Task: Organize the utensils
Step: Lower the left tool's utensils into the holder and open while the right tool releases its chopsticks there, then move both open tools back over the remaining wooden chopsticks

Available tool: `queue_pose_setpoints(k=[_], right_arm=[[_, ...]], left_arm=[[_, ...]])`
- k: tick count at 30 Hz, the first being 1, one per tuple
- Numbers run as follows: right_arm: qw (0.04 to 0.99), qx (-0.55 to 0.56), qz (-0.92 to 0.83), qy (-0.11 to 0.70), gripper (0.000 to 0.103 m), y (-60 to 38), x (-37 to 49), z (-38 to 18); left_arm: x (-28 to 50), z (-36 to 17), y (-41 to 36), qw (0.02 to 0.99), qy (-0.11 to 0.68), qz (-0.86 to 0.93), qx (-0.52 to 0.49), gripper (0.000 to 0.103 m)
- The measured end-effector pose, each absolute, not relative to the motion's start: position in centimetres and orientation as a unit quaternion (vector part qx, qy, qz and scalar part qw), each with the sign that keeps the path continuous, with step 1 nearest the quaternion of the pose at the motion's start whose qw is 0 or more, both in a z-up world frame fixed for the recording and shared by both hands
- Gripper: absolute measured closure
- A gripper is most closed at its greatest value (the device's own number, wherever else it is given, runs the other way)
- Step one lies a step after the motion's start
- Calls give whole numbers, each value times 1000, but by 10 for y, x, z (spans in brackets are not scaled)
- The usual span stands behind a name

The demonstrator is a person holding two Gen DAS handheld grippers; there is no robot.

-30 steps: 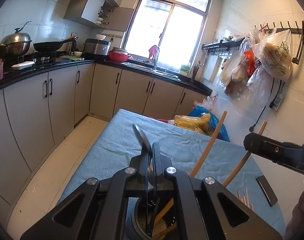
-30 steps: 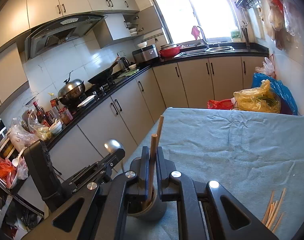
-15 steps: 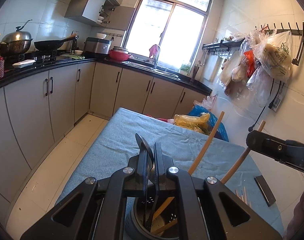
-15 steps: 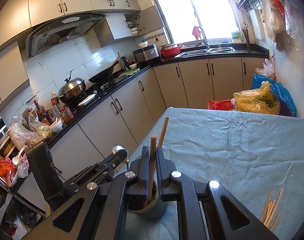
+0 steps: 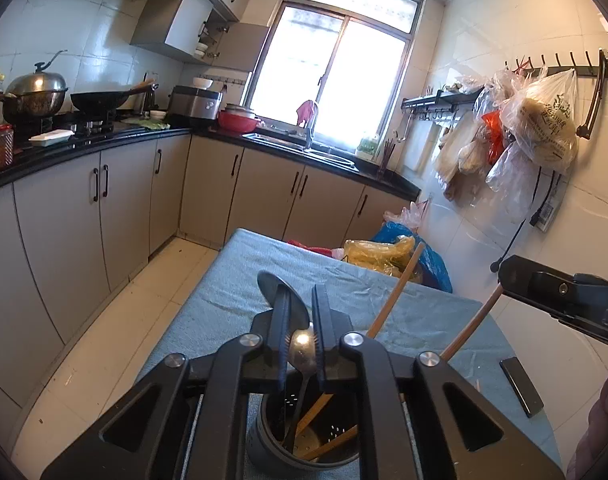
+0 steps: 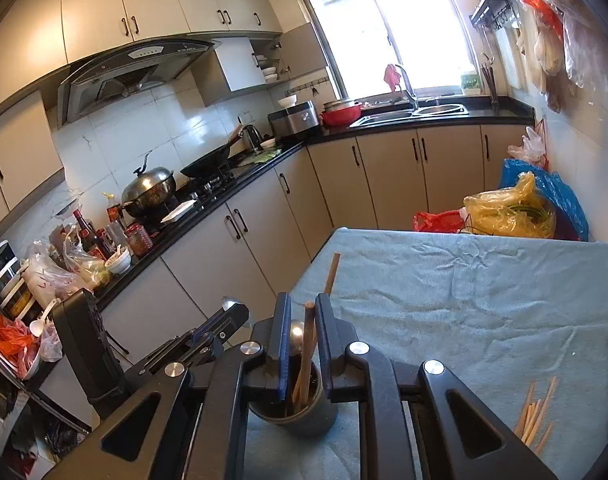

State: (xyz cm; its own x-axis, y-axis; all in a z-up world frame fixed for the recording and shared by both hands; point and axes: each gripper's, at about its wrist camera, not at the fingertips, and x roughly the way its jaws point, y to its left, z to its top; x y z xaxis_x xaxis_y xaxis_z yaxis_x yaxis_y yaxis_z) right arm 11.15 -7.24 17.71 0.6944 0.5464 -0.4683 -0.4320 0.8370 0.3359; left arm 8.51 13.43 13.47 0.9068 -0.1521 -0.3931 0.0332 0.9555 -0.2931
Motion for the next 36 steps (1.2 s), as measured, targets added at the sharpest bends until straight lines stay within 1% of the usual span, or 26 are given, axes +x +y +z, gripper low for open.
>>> queue_pose_setpoints(k=[2,4,16,20,25,36], right_arm=[[916,102,267,282,84,-75,109,181],[917,106,267,276,82,-78,105,186],[919,140,266,253,82,-119,75,208],[920,153,258,252,82,-152,59,204],[918,175,232,271,80,-211,43,180],[893,235,146,355,80,-315,33,85]], left_arm=[[79,140,135,969,201,-46,-139,84],[75,146,135,970,196,-47,-139,84],[44,174,132,974,177,-55,-132,84],[29,177,121,973,181,-69,-127,81],[10,168,89,969,201,-99,-100,81],[12,128,-17,936,293,-187,-46,80]])
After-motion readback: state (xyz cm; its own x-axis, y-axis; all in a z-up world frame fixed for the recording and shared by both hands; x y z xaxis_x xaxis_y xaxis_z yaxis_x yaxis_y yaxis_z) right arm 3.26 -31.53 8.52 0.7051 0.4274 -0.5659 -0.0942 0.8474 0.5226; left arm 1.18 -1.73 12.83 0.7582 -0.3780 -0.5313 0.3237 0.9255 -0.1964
